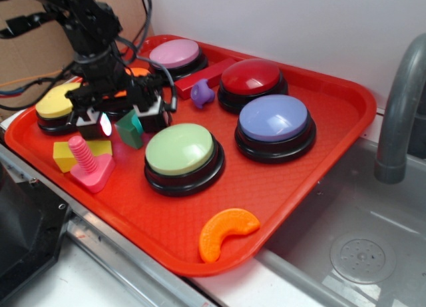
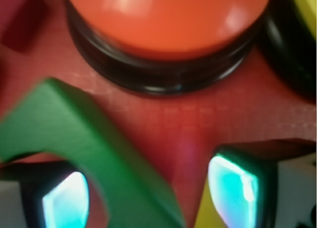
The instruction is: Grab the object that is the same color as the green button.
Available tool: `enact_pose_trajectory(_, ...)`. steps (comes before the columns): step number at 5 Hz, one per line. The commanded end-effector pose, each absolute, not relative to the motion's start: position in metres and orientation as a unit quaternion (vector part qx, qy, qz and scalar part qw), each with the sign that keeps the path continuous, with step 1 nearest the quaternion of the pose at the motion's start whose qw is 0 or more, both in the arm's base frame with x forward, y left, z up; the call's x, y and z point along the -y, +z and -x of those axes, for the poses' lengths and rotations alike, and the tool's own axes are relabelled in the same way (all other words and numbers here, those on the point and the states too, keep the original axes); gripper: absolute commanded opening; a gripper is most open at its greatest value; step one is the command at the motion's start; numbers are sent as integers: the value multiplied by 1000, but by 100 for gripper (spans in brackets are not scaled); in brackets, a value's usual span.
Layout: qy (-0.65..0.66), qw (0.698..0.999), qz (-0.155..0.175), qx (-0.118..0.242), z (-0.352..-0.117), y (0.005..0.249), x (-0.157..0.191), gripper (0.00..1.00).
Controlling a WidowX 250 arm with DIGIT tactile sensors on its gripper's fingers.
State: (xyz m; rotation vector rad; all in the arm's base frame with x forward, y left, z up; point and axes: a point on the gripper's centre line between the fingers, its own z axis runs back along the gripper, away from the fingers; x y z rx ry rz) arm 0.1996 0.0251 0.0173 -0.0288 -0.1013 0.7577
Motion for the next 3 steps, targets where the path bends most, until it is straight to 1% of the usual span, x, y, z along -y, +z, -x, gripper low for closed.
enact_pose_trajectory(1,356,932,34,59,-204,14,-26,0)
enact_pose_trajectory(2,328,941,36,68,-207,27,-21,0)
enact_pose_trajectory(3,273,961,18,48,-218,43,-10,0)
